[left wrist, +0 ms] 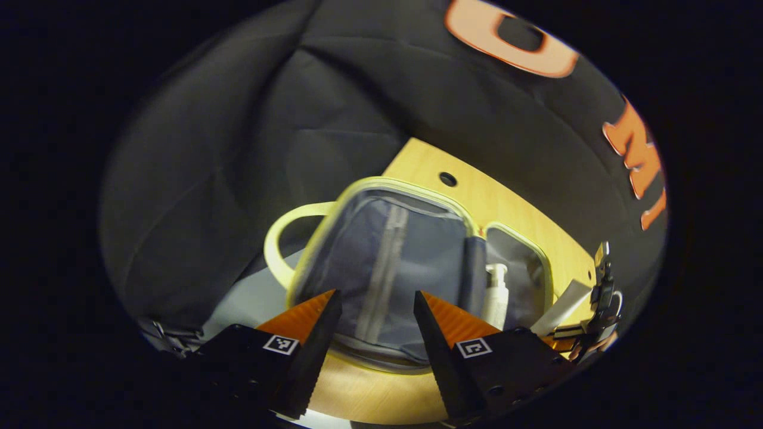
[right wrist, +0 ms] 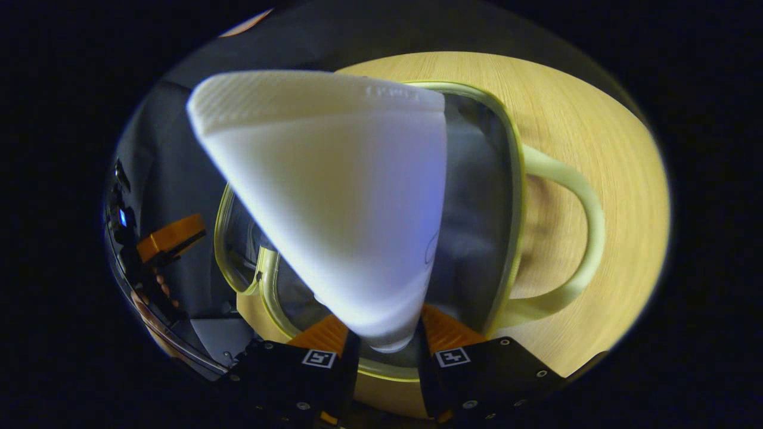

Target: First open the suitcase, pack the skin care products into it, and then close the suitcase.

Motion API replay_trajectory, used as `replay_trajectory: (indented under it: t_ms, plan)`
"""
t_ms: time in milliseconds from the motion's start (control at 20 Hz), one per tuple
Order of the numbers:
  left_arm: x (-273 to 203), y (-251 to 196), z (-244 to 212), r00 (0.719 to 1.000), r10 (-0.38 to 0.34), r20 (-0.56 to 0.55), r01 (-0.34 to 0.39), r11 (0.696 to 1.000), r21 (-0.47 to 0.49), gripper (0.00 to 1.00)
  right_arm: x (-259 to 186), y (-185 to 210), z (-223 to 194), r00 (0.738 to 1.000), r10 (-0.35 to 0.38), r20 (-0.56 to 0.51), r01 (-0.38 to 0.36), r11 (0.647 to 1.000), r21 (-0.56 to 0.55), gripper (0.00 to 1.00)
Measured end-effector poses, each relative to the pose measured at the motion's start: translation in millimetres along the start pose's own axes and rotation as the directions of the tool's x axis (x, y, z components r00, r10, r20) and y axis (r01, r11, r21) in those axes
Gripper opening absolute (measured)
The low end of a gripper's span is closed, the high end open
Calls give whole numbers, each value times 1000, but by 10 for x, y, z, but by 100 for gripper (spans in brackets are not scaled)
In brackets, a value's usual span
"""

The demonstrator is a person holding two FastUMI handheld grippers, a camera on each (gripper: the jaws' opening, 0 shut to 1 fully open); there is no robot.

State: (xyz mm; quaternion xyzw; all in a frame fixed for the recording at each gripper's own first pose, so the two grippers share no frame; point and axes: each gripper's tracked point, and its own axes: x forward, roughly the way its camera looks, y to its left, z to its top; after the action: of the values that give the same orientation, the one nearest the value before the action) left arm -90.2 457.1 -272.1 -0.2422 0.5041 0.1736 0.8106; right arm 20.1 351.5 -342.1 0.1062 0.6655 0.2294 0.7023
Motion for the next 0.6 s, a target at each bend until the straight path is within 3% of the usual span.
replay_trajectory:
  t_ms: [150,250,350,400,500,600]
  plan:
    - [-115,411,-28,997,72,-5,-72,996,-60,81,109,-48,14,998,-44,-53,46,998,39,46]
    - [-20,723,24,996,94,-4,-94,986,-136,81,121,-97,125,998,-64,-26,65,995,70,46]
    - [174,896,102,997,74,23,-67,968,-241,81,80,-124,147,998,-68,-16,69,995,77,47]
    - [231,992,136,997,73,23,-64,958,-281,86,91,-155,142,997,-79,-16,80,994,80,46]
    - [228,1177,190,995,100,18,-90,948,-305,81,92,-145,147,996,-91,-3,91,993,76,46]
    - [433,1143,222,998,63,-4,-61,949,-311,81,70,-122,167,996,-91,10,90,992,83,50]
